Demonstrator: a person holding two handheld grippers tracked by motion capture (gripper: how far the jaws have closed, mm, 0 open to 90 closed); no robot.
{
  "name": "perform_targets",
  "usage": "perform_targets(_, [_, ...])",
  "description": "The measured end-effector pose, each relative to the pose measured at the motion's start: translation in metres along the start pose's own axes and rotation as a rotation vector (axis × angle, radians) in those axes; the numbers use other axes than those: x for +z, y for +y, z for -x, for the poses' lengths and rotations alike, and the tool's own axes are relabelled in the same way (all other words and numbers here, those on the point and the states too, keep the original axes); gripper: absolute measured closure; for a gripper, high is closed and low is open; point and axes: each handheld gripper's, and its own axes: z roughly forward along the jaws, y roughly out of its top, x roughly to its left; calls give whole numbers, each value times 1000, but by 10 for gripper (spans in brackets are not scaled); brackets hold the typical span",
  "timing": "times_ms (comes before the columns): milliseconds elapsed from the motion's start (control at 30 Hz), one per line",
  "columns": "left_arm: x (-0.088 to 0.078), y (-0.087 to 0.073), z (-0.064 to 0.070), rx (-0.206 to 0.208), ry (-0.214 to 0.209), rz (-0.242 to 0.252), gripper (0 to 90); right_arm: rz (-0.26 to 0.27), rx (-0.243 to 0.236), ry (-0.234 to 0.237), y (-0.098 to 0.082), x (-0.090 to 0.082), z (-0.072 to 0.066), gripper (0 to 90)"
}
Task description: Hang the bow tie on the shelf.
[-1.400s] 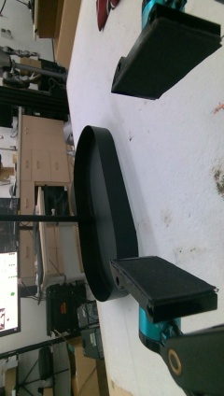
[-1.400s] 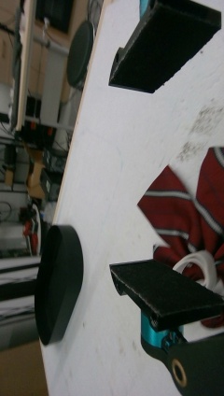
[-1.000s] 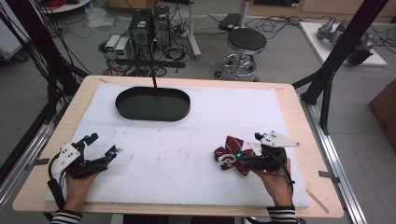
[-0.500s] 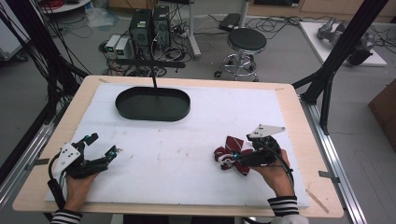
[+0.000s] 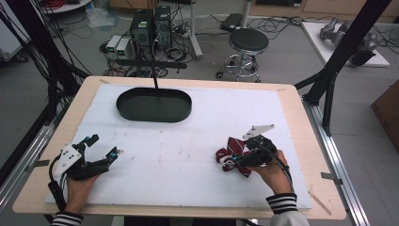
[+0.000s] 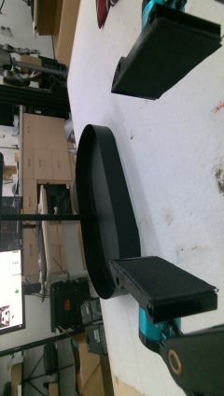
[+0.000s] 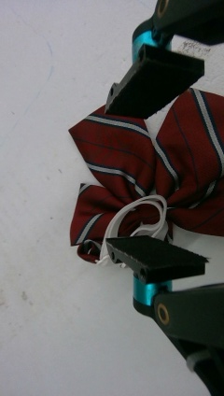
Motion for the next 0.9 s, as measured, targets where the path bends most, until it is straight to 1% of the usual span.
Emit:
perform_targets(67, [0, 0, 0, 4, 1, 1, 139, -13, -7, -7, 1, 2, -1, 374])
perform_targets(233, [0, 0, 1, 8, 5, 2, 139, -47, -28, -13, 3, 6, -2, 396])
perform_targets(267, [0, 0, 1, 8, 5, 2, 139, -47, -28, -13, 3, 6, -2, 396])
perform_targets(300, [0, 0, 1, 9, 5, 2, 138, -45, -25, -5, 4, 7, -3, 436])
perform_targets(400, [0, 0, 1, 9, 8, 1, 139, -52, -35, 5, 5, 8, -4, 452])
perform_targets(500, [0, 0, 1, 9, 8, 4, 139, -86, -46, 8, 7, 11, -5, 473])
perform_targets(600, [-1, 0, 1, 9, 9, 5, 139, -95, -51, 15, 8, 12, -5, 489])
perform_targets(633, [-1, 0, 1, 9, 8, 4, 139, -105, -55, 21, 9, 14, -6, 506])
perform_targets(667, [0, 0, 1, 9, 9, 4, 139, -105, -55, 21, 9, 14, -6, 506])
perform_targets(767, [0, 0, 1, 11, 9, 2, 139, -119, -76, 9, 10, 16, -8, 532])
perform_targets(867, [0, 0, 1, 10, 9, 2, 139, -132, -75, 5, 10, 17, -8, 536])
perform_targets(900, [0, 0, 1, 10, 9, 2, 139, -134, -78, 7, 11, 18, -8, 560])
